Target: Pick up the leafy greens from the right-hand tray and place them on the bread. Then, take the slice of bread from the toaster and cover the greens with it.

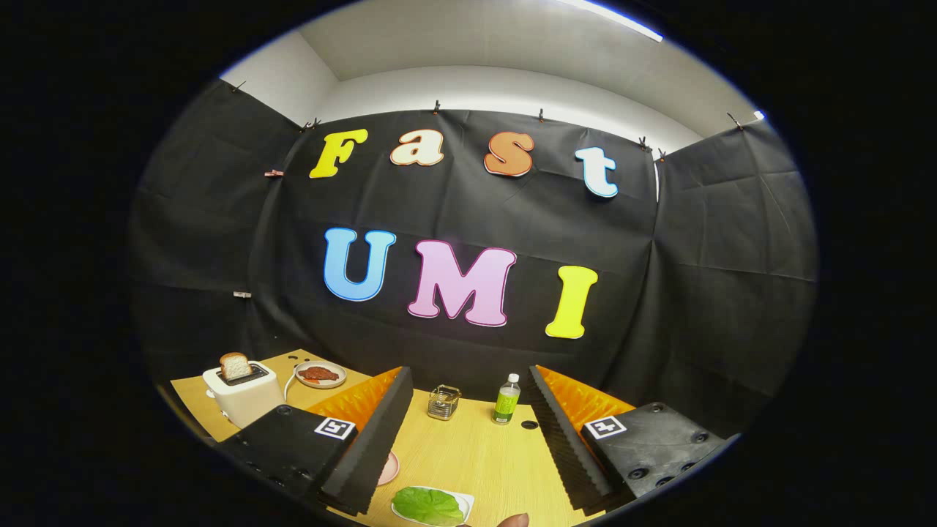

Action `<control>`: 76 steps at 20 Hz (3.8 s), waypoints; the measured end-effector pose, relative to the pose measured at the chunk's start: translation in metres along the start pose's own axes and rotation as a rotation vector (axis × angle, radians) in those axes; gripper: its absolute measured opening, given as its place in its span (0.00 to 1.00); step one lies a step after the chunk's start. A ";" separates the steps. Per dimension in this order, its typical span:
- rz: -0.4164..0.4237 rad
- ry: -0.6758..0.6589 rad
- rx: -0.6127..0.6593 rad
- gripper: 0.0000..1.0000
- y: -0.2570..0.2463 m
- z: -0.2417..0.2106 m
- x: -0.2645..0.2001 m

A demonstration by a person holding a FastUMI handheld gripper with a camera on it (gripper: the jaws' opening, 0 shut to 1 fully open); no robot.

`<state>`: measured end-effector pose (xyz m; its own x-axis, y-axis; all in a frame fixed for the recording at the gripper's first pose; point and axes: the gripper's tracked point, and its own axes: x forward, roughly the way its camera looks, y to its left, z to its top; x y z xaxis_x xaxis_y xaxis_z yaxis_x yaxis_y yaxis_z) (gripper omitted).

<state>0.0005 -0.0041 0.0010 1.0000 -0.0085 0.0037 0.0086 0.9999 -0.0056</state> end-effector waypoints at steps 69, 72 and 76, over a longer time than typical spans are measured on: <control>0.394 1.159 -0.021 0.08 0.166 -0.319 0.040; 0.406 1.156 -0.037 0.08 0.198 -0.319 0.061; 0.424 1.168 -0.036 0.08 0.231 -0.321 0.086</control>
<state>0.0898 0.2243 -0.3210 0.3282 0.2969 -0.8967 -0.3339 0.9245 0.1839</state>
